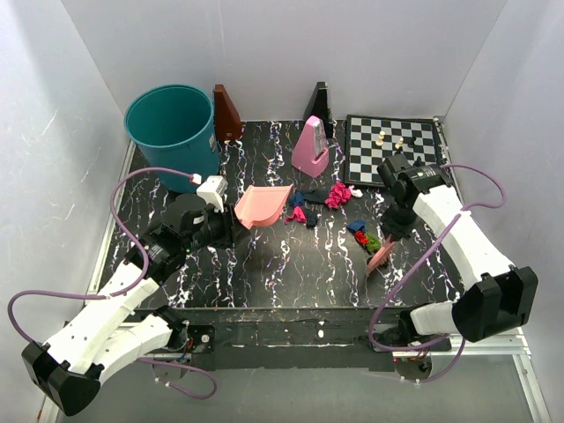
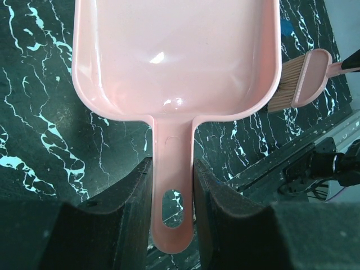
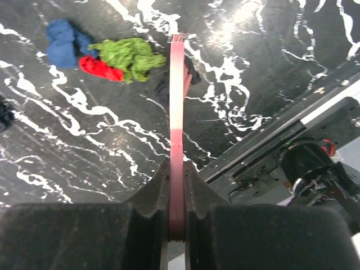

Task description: Sweep away the paper scraps from the table

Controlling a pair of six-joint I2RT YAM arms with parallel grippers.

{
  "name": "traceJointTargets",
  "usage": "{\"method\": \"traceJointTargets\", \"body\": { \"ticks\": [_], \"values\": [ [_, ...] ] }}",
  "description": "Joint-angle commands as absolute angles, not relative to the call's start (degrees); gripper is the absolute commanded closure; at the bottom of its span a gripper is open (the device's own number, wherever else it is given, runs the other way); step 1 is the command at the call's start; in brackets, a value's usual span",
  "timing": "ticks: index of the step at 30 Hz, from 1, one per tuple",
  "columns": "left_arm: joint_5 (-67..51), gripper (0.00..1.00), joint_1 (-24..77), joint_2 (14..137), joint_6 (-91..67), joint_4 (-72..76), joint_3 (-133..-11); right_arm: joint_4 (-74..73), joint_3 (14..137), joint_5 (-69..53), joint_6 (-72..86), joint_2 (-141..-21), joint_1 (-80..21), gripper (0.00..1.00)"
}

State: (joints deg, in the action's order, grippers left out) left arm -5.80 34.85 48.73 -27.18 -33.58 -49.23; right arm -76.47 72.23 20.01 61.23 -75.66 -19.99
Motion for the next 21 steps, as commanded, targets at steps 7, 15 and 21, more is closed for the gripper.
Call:
{"method": "traceJointTargets", "body": {
  "ticks": [7, 15, 21],
  "values": [
    [-2.5, 1.00, 35.1, 48.5, -26.5, -35.0, -50.1, -75.7, 93.1, 18.2, 54.9, -80.7, -20.0, 0.99],
    [-3.6, 1.00, 35.2, 50.0, -26.5, -35.0, -50.3, -89.6, 97.8, 40.6, 54.9, -84.7, -17.4, 0.99],
    [-4.0, 1.00, 35.7, 51.2, -26.4, -35.0, -50.4, -90.4, 92.6, 45.7, 57.2, -91.1, -11.8, 0.99]
  ]
}}
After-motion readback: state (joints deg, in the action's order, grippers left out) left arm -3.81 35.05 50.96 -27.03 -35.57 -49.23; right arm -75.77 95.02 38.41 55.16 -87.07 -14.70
